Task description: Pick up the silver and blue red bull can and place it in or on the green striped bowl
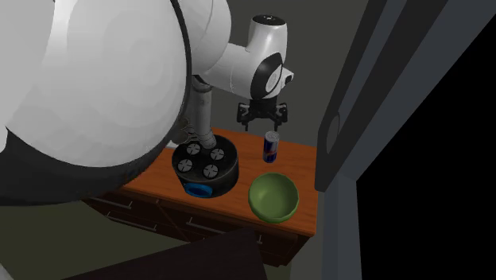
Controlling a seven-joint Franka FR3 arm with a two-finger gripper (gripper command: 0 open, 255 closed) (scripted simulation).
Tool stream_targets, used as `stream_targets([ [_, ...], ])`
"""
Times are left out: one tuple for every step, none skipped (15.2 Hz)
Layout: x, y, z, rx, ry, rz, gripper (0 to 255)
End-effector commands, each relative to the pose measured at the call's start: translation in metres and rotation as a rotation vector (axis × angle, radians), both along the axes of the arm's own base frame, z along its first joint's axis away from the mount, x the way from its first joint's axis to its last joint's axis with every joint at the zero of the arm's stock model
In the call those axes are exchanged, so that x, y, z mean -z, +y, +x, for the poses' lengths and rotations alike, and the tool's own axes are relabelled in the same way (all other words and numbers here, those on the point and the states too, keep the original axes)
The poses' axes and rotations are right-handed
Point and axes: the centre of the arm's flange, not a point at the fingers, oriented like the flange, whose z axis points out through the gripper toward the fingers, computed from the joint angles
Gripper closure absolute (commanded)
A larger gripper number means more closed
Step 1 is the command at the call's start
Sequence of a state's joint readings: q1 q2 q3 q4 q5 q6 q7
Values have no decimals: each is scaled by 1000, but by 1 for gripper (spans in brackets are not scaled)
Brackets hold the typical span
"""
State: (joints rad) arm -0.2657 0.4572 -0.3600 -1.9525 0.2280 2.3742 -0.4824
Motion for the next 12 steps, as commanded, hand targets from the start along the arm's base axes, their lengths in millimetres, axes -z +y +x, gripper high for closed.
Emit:
stream_targets([
  [22,-18,5,9,2,7,0],
  [32,-27,9,13,3,10,0],
  [41,-36,13,17,4,13,0],
  [51,-44,17,21,6,16,0],
  [61,-53,21,26,7,19,0],
  [67,-59,24,29,8,21,0],
  [73,-59,24,29,8,21,0],
  [78,-58,24,29,8,21,0],
  [83,-58,24,29,8,21,0],
  [89,-58,24,29,8,21,0],
  [94,-58,24,29,8,21,0],
  [99,-58,24,29,8,21,0],
])
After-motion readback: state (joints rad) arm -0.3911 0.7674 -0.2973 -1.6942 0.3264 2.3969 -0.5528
